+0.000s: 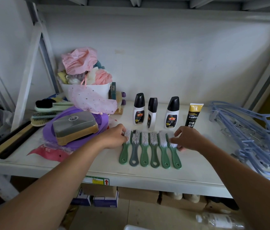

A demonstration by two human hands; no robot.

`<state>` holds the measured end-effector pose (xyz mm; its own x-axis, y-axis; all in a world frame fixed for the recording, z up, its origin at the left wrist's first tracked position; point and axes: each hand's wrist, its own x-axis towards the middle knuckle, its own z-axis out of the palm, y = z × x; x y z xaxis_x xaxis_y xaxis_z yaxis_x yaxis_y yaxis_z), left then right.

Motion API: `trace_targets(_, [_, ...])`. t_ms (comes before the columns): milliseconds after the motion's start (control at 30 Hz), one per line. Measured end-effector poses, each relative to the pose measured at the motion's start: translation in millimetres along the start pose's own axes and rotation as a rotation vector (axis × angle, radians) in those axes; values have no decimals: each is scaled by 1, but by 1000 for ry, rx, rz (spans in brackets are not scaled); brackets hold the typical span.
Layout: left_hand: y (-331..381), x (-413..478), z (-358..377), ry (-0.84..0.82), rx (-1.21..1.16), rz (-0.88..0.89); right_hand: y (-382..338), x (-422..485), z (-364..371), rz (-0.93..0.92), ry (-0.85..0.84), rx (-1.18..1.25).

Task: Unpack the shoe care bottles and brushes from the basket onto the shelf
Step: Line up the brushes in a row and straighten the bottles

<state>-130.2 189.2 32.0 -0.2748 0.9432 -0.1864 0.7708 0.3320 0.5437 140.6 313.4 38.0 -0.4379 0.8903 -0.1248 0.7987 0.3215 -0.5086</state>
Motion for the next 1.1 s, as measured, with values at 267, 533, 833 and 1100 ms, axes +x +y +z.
trace_targets(267, [-1,1,0,-10,-16,0,-2,-2,-1,9,-8,1])
trace_targets(533, [-4,3,1,3,3,-7,-4,-4,-1,20,-4,-6])
trace_targets(833, [-3,5,2,6,13,-3,-7,-6,1,33,-11,-7])
trace_targets(1100, [-5,9,1,-1,-50,-27,-8,-5,2,45,-4,26])
